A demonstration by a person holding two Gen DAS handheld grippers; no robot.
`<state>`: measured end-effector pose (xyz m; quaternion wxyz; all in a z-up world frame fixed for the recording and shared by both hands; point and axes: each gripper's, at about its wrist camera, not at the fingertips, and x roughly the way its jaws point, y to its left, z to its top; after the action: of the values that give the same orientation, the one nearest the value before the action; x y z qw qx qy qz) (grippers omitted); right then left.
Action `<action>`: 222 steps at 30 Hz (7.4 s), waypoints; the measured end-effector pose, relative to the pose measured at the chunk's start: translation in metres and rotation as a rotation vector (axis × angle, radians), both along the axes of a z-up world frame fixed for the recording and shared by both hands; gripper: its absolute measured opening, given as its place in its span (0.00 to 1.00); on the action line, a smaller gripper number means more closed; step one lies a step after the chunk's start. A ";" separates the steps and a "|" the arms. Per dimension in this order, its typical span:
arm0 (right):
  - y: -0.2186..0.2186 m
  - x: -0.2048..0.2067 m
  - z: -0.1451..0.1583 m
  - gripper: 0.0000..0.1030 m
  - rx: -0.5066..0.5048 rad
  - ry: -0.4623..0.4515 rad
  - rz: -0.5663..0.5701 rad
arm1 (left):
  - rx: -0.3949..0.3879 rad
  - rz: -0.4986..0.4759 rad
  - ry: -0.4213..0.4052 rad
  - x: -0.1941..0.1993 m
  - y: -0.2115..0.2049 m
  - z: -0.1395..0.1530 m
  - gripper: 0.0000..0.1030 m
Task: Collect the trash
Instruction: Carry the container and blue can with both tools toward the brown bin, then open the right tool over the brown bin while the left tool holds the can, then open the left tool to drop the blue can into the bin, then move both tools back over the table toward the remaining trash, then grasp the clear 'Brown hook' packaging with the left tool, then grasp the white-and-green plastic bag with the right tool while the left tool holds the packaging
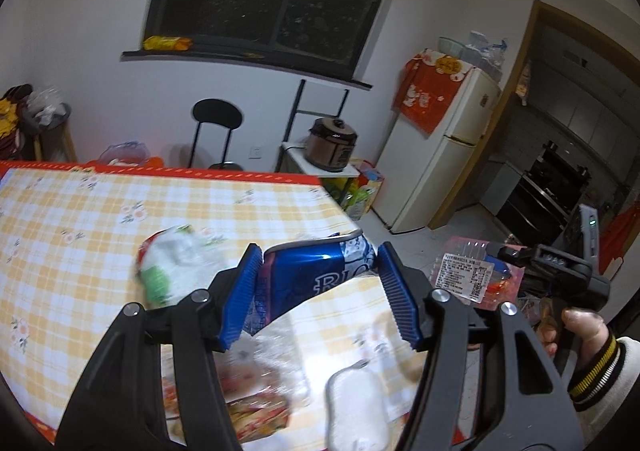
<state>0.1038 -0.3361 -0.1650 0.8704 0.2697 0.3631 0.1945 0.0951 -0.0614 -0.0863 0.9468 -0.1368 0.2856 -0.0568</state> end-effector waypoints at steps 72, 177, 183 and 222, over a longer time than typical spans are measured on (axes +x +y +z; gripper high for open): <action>-0.288 -0.071 0.006 0.95 -0.432 0.028 -0.470 | 0.109 -0.621 0.015 0.210 -0.430 -0.037 0.91; 0.192 -0.071 -0.057 0.95 -0.477 0.135 -0.016 | 0.405 -0.328 0.343 0.002 0.064 -0.207 0.44; 0.197 -0.065 -0.056 0.95 -0.477 0.129 0.004 | 0.324 -0.319 0.307 -0.011 0.079 -0.183 0.37; 0.454 0.036 -0.093 0.95 -0.731 -0.045 0.489 | -0.067 0.308 0.198 -0.117 0.284 -0.129 0.28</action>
<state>0.1400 0.1175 -0.2579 0.8447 -0.1540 0.4423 0.2592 -0.0222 0.2229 -0.2158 0.9065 -0.2152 0.3511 0.0930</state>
